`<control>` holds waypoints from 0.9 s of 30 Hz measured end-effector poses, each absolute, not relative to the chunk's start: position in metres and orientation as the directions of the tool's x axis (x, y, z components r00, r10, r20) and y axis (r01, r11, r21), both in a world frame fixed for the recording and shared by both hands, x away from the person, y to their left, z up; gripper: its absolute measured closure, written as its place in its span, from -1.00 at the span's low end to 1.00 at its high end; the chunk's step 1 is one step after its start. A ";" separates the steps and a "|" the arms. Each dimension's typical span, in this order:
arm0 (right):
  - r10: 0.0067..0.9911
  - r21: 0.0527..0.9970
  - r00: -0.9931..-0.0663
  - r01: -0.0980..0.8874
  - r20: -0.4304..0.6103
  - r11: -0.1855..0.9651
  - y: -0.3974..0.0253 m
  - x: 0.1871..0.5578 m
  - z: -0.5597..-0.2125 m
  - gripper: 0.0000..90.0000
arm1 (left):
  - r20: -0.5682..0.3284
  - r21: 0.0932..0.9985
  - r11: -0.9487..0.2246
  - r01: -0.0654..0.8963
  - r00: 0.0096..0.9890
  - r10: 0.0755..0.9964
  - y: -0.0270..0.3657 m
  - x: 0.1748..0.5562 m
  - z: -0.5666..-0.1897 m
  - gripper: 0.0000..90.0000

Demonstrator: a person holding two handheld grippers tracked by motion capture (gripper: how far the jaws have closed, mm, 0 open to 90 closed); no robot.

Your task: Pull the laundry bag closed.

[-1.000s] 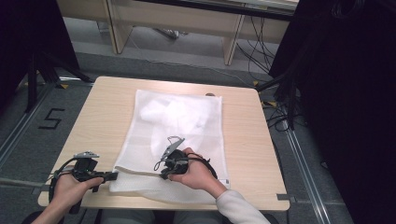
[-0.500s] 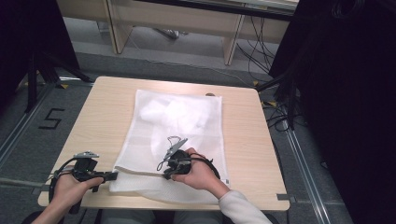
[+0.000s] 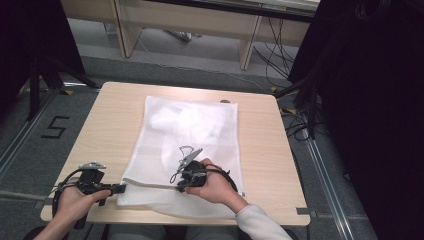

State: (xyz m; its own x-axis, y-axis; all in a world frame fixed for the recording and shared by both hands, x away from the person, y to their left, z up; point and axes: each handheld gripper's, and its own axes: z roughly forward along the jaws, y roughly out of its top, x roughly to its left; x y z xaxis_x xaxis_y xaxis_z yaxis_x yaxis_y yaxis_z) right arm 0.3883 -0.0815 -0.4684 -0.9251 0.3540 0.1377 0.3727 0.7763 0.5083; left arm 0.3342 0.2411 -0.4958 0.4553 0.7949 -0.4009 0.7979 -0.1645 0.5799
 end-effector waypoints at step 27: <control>0.378 0.507 -0.914 0.399 0.148 0.764 -0.097 0.389 -0.463 0.84 | -0.419 0.587 -0.127 0.800 0.434 0.797 0.239 0.334 -0.497 0.92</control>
State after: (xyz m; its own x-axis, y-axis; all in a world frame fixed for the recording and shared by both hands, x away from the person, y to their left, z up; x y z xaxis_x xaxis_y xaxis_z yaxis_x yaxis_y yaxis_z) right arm 0.3887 -0.0970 -0.4631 -0.9138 0.3782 0.1482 0.3986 0.7642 0.5071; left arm 0.3345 0.2393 -0.4966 0.4345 0.7973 -0.4189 0.7996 -0.1274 0.5868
